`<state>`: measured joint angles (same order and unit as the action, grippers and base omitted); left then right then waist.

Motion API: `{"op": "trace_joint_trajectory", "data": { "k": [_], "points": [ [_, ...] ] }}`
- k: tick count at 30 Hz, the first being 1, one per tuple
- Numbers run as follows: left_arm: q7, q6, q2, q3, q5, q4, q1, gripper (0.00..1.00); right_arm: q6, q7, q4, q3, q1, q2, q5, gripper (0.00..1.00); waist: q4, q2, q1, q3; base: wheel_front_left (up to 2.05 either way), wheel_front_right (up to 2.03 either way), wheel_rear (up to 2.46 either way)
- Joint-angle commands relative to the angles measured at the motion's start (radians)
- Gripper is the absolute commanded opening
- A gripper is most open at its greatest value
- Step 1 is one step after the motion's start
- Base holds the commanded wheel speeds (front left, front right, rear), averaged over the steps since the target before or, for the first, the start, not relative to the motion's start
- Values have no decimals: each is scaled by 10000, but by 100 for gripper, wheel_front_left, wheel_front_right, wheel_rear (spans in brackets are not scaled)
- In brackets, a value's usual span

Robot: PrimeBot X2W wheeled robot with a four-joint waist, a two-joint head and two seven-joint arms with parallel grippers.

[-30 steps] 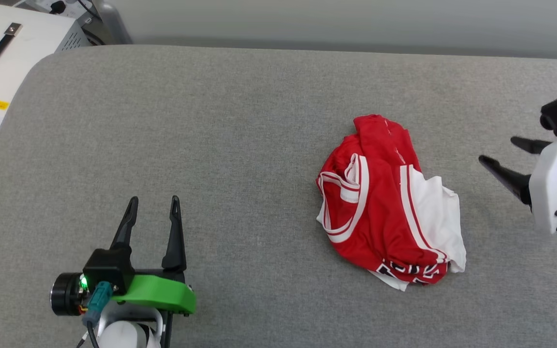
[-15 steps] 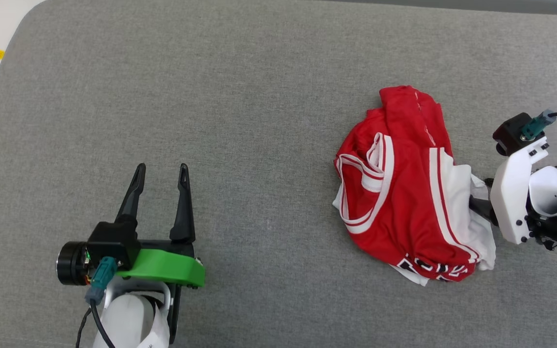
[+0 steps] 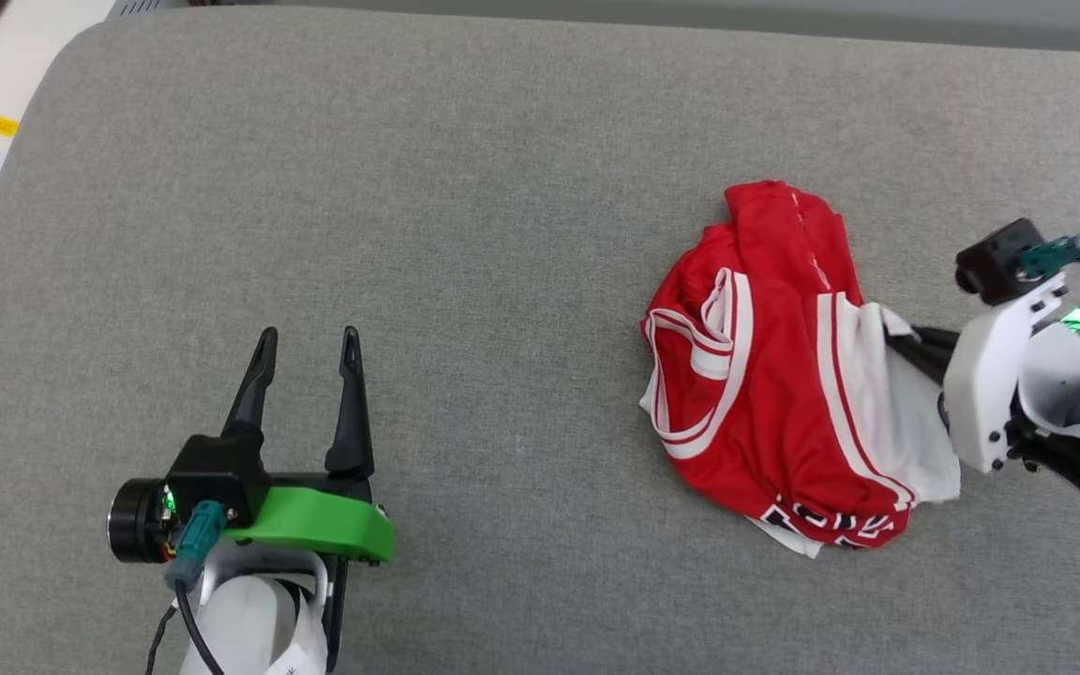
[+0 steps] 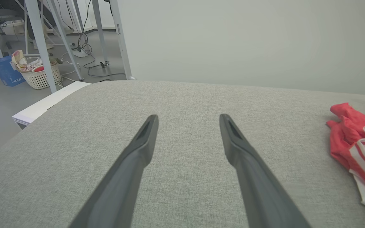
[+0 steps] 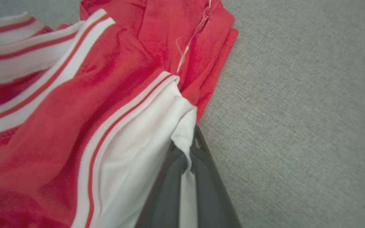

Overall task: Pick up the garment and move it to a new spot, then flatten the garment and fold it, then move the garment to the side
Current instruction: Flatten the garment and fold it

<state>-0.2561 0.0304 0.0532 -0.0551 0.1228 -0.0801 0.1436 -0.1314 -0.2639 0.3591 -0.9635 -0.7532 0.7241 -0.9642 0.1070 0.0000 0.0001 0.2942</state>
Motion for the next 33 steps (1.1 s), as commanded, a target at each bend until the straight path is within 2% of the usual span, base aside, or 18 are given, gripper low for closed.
{"op": "trace_joint_trajectory", "data": {
  "k": [1,9,16,21,24,28,30,31,32,33],
  "points": [
    [-57,-18,-29,40,-40,-27,-132,100,7,403,-89,165,-176,228,-160,0,-219,0,-1,-374,0,0,0],
    [-57,8,-29,167,-117,-54,-603,100,7,2160,-390,1398,794,1669,-1003,0,-609,0,-1,-1009,0,0,0],
    [-57,79,-29,203,-193,-41,-764,100,7,2707,719,2335,2621,2335,-2043,0,-785,0,-1,-1097,0,0,0],
    [-57,130,-30,154,-242,-81,-711,100,7,2748,2043,2581,3640,2272,-2692,0,-766,0,-1,-1019,0,0,0],
    [-57,171,-30,135,-289,-100,-660,100,7,2674,3022,2705,4172,2016,-3184,0,-701,0,-1,-927,0,0,0],
    [-57,170,-30,143,-294,-134,-630,100,7,2548,3655,2667,4382,1601,-3432,0,-656,0,-1,-879,0,0,0],
    [-57,168,-30,151,-290,-173,-628,100,7,2820,3804,2698,4314,1470,-3381,0,-645,0,-1,-911,0,0,0],
    [-57,166,-30,162,-290,-192,-635,100,7,3026,3857,2722,4255,1415,-3316,56,-651,0,-1,-943,0,0,0],
    [-57,163,-30,183,-290,-215,-658,100,7,3345,3898,2727,4161,1375,-3155,100,-669,0,-1,-1003,0,0,0],
    [-57,163,-30,194,-294,-231,-682,100,7,3617,3908,2718,4090,1364,-2998,100,-676,0,-1,-1044,0,0,0]
  ]
}}
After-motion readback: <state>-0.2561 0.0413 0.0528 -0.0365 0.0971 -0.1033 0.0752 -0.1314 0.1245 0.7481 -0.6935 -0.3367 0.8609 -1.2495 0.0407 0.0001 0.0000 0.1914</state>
